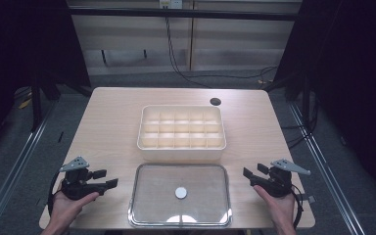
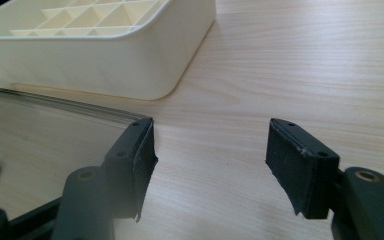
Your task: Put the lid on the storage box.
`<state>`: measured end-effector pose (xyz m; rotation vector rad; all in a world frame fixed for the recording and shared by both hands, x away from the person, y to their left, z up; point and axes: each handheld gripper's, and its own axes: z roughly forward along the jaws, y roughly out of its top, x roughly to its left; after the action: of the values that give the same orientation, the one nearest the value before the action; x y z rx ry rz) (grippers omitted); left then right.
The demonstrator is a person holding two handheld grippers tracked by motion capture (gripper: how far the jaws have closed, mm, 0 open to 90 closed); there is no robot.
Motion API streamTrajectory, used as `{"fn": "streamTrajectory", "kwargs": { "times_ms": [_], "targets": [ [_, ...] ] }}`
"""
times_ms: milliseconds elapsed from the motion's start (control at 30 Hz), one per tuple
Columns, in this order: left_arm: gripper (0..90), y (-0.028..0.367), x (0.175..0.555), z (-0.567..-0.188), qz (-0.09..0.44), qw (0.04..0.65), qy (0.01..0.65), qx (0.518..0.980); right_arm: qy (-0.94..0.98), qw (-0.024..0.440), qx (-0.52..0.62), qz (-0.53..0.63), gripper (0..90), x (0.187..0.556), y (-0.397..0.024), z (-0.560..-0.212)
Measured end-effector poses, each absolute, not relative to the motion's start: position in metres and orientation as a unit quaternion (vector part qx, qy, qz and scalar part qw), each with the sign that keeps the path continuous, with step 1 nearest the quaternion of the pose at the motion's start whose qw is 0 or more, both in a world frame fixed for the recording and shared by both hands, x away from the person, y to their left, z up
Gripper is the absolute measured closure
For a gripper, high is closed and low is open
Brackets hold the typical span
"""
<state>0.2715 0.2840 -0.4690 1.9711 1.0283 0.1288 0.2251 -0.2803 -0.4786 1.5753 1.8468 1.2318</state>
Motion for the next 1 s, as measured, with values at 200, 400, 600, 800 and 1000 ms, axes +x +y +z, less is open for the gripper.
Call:
{"fn": "streamTrajectory", "kwargs": {
  "times_ms": [200, 400, 600, 800, 1000],
  "targets": [
    [30.0, 0.281, 0.271, -0.470, 0.054, 0.424, 0.423, 0.799, 0.666, 0.201, 0.564, 0.445, 36.8, 0.223, -0.279, -0.476],
    [31.6, 0.276, 0.265, -0.462, 0.055, 0.423, 0.422, 0.800, 0.679, 0.179, 0.553, 0.448, 41.1, 0.222, -0.270, -0.471],
    [35.9, 0.268, 0.263, -0.454, 0.056, 0.430, 0.410, 0.802, 0.701, 0.152, 0.530, 0.452, 40.9, 0.223, -0.253, -0.460],
    [42.8, 0.257, 0.280, -0.461, 0.041, 0.421, 0.407, 0.810, 0.720, 0.131, 0.521, 0.440, 45.0, 0.236, -0.242, -0.450],
    [46.4, 0.245, 0.285, -0.447, 0.049, 0.418, 0.386, 0.821, 0.740, 0.118, 0.512, 0.419, 46.1, 0.250, -0.234, -0.447]
  ]
}}
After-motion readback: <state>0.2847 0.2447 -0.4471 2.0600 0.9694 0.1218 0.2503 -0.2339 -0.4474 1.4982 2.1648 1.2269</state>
